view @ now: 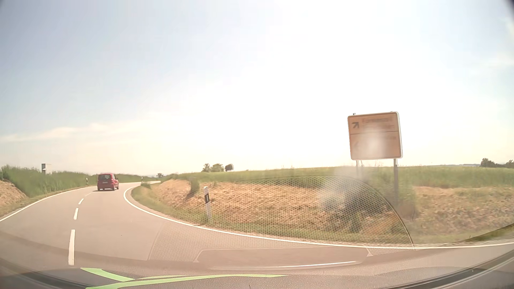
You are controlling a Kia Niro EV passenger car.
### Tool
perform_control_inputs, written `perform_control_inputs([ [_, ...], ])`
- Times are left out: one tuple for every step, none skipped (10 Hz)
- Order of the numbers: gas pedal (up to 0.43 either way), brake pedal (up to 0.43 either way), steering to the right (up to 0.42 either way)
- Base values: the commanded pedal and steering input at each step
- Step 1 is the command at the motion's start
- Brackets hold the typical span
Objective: Follow the waypoints while adhering to traffic rules and regulations
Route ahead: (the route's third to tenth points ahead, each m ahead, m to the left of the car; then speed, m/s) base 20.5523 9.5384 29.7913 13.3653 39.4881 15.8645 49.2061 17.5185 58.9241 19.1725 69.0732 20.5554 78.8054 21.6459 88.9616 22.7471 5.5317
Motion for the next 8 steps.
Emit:
perform_control_inputs([
  [0.118,0.0,-0.353],
  [0.15,0.0,-0.353],
  [0.169,0.0,-0.35],
  [0.169,0.0,-0.343],
  [0.189,0.0,-0.337],
  [0.197,0.0,-0.326],
  [0.197,0.0,-0.307],
  [0.197,0.0,-0.285],
])
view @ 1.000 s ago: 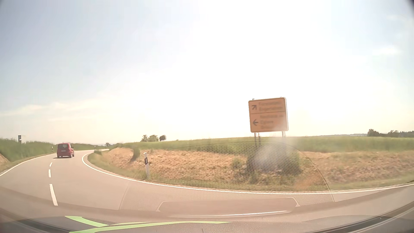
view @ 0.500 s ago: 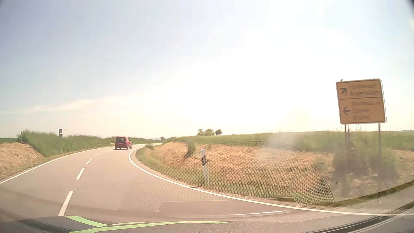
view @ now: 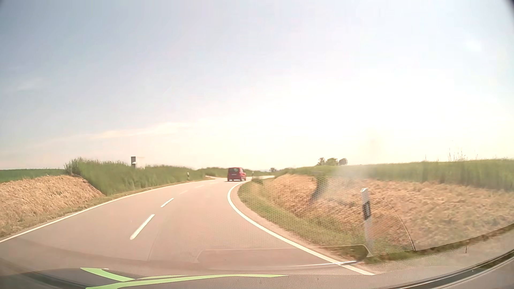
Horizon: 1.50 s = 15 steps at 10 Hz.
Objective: Follow the waypoints while adhering to traffic rules and regulations
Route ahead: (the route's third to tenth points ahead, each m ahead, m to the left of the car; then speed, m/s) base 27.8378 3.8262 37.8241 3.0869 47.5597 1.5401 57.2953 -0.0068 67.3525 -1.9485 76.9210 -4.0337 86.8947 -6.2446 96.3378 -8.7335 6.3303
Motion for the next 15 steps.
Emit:
perform_control_inputs([
  [0.209,0.0,-0.254],
  [0.22,0.0,-0.214],
  [0.228,0.0,-0.183],
  [0.24,0.0,-0.139],
  [0.24,0.0,-0.101],
  [0.248,0.0,-0.078],
  [0.28,0.0,-0.05],
  [0.28,0.0,-0.023],
  [0.28,0.0,-0.007],
  [0.28,0.0,0.0],
  [0.28,0.0,0.0],
  [0.28,0.0,0.001],
  [0.287,0.0,0.003],
  [0.287,0.0,0.01],
  [0.287,0.0,0.022],
])
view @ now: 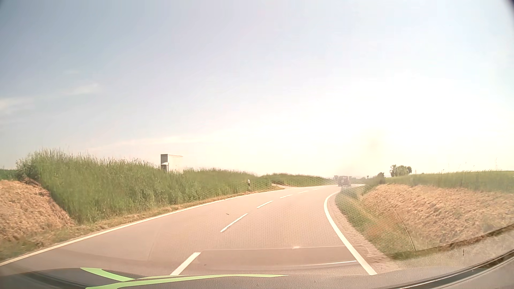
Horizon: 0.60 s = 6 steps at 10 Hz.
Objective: Follow the waypoints while adhering to traffic rules and regulations
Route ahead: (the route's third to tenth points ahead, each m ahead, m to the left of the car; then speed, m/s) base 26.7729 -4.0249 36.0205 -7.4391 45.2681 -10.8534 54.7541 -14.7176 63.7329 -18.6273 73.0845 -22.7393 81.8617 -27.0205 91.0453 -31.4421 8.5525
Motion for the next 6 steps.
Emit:
perform_control_inputs([
  [0.287,0.0,0.034],
  [0.287,0.0,0.039],
  [0.287,0.0,0.041],
  [0.287,0.0,0.045],
  [0.287,0.0,0.051],
  [0.287,0.0,0.056],
])
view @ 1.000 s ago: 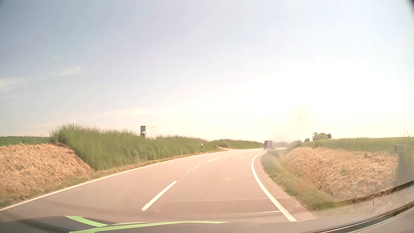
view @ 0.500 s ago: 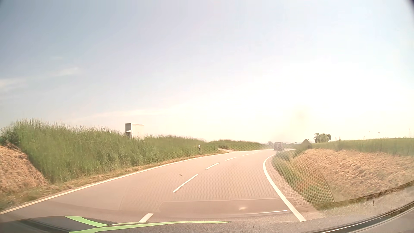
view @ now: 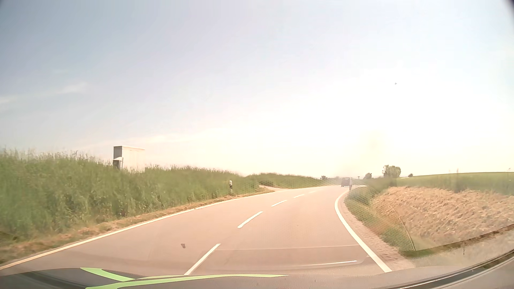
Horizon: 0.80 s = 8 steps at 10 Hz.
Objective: Follow the waypoints while adhering to traffic rules and regulations
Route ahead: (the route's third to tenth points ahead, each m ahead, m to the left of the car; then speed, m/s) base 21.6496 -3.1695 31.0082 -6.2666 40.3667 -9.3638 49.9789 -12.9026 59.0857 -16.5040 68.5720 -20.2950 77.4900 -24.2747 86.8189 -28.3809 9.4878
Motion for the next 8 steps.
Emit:
perform_control_inputs([
  [0.287,0.0,0.062],
  [0.287,0.0,0.066],
  [0.287,0.0,0.066],
  [0.287,0.0,0.066],
  [0.287,0.0,0.066],
  [0.287,0.0,0.066],
  [0.287,0.0,0.066],
  [0.287,0.0,0.066],
])
